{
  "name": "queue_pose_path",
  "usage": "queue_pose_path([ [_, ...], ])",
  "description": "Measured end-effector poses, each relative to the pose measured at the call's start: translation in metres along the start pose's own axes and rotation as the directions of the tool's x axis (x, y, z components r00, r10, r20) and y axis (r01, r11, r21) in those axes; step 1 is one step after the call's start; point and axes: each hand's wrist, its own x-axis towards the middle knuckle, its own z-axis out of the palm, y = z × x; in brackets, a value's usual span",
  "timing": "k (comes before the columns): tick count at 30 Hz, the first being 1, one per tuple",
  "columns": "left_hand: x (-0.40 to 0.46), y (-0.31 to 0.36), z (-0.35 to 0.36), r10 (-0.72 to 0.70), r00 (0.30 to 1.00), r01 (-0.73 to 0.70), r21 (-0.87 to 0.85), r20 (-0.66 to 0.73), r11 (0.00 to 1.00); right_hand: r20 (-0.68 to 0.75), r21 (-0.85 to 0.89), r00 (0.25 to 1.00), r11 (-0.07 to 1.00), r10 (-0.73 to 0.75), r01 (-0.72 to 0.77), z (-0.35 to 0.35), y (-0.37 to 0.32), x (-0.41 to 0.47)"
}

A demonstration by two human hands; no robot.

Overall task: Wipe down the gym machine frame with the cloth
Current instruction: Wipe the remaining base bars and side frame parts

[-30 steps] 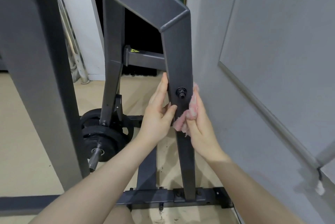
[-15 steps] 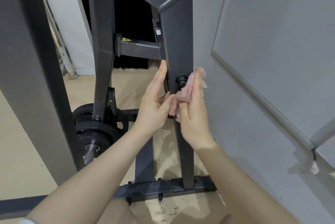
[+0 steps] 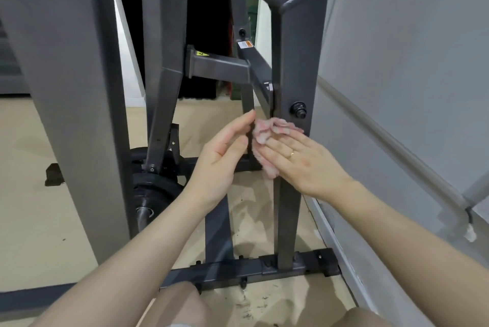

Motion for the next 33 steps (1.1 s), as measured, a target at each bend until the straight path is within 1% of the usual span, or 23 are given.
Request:
queue_pose_path([
  [2, -0.009, -0.010, -0.012, -0.050, 0.999, 0.050, 0.040, -0.009, 0.998, 0.002, 0.021, 1.000, 1.000, 0.008, -0.008, -0.004, 0.005, -0.019],
  [4, -0.015, -0.018, -0.018, -0.077, 0.997, 0.078, 0.077, -0.021, 0.994, -0.009, 0.052, 0.997, 0.996, 0.071, -0.070, -0.009, 0.003, -0.032],
  [8, -0.017, -0.026, -0.003, -0.137, 0.989, 0.141, 0.077, -0.049, 0.987, -0.027, 0.023, 0.983, 0.984, 0.179, -0.179, -0.003, -0.006, -0.002],
  [10, -0.015, -0.029, 0.009, -0.155, 0.986, 0.159, 0.081, -0.055, 0.984, -0.032, 0.016, 0.979, 0.979, 0.203, -0.203, 0.001, -0.010, 0.009],
  [12, -0.015, -0.032, 0.017, -0.165, 0.985, 0.169, 0.082, -0.053, 0.982, -0.029, 0.067, 0.977, 0.976, 0.211, -0.209, 0.004, -0.015, -0.008],
  [14, -0.019, -0.040, 0.019, -0.167, 0.985, 0.172, 0.095, -0.052, 0.981, 0.014, 0.177, 0.944, 0.929, 0.329, -0.326, 0.006, -0.029, -0.038],
  [15, -0.022, -0.045, 0.020, -0.169, 0.984, 0.173, 0.109, -0.047, 0.979, 0.051, 0.251, 0.906, 0.873, 0.420, -0.418, 0.003, -0.038, -0.048],
  [16, -0.024, -0.050, 0.022, -0.184, 0.982, 0.187, 0.124, -0.039, 0.974, 0.097, 0.398, 0.852, 0.764, 0.515, -0.507, -0.002, -0.043, -0.050],
  [17, -0.025, -0.056, 0.026, -0.207, 0.978, 0.210, 0.139, -0.032, 0.968, 0.124, 0.550, 0.776, 0.608, 0.618, -0.573, -0.007, -0.049, -0.047],
  [18, -0.026, -0.062, 0.031, -0.231, 0.973, 0.232, 0.156, -0.026, 0.960, 0.093, 0.658, 0.705, 0.489, 0.703, -0.573, -0.010, -0.047, -0.038],
  [19, -0.025, -0.066, 0.037, -0.249, 0.968, 0.247, 0.178, -0.014, 0.952, 0.075, 0.743, 0.555, 0.325, 0.828, -0.585, -0.010, -0.040, -0.027],
  [20, -0.024, -0.070, 0.045, -0.259, 0.966, 0.251, 0.205, 0.010, 0.946, 0.072, 0.804, 0.406, 0.188, 0.911, -0.564, -0.010, -0.034, -0.019],
  [21, -0.022, -0.073, 0.053, -0.266, 0.963, 0.250, 0.228, 0.038, 0.941, 0.093, 0.848, 0.301, 0.083, 0.949, -0.524, -0.011, -0.028, -0.010],
  [22, -0.021, -0.077, 0.060, -0.269, 0.962, 0.247, 0.253, 0.054, 0.935, 0.118, 0.872, 0.292, 0.042, 0.949, -0.488, -0.010, -0.026, -0.001],
  [23, -0.020, -0.081, 0.066, -0.260, 0.964, 0.237, 0.286, 0.045, 0.928, 0.169, 0.885, 0.353, 0.016, 0.920, -0.466, -0.005, -0.027, 0.003],
  [24, -0.020, -0.085, 0.072, -0.236, 0.972, 0.218, 0.324, 0.015, 0.921, 0.212, 0.875, 0.423, 0.023, 0.881, -0.484, 0.005, -0.030, 0.001],
  [25, -0.020, -0.089, 0.077, -0.200, 0.979, 0.196, 0.357, -0.027, 0.913, 0.251, 0.863, 0.472, 0.026, 0.845, -0.505, 0.013, -0.033, -0.003],
  [27, -0.020, -0.095, 0.085, -0.153, 0.980, 0.191, 0.393, -0.128, 0.900, 0.238, 0.876, 0.514, 0.047, 0.824, -0.481, 0.029, -0.034, -0.021],
  [29, -0.020, -0.096, 0.089, -0.159, 0.968, 0.226, 0.408, -0.192, 0.885, 0.206, 0.894, 0.544, 0.070, 0.814, -0.443, 0.041, -0.033, -0.044],
  [30, -0.020, -0.097, 0.090, -0.168, 0.966, 0.238, 0.414, -0.198, 0.879, 0.255, 0.902, 0.559, 0.013, 0.789, -0.431, 0.047, -0.034, -0.059],
  [31, -0.020, -0.098, 0.090, -0.175, 0.965, 0.244, 0.417, -0.195, 0.876, 0.347, 0.894, 0.556, -0.086, 0.755, -0.440, 0.050, -0.038, -0.074],
  [32, -0.021, -0.098, 0.090, -0.179, 0.964, 0.247, 0.418, -0.197, 0.874, 0.436, 0.859, 0.547, -0.149, 0.715, -0.490, 0.053, -0.044, -0.087],
  [33, -0.022, -0.098, 0.091, -0.178, 0.962, 0.252, 0.420, -0.207, 0.872, 0.506, 0.818, 0.544, -0.173, 0.669, -0.548, 0.053, -0.050, -0.094],
])
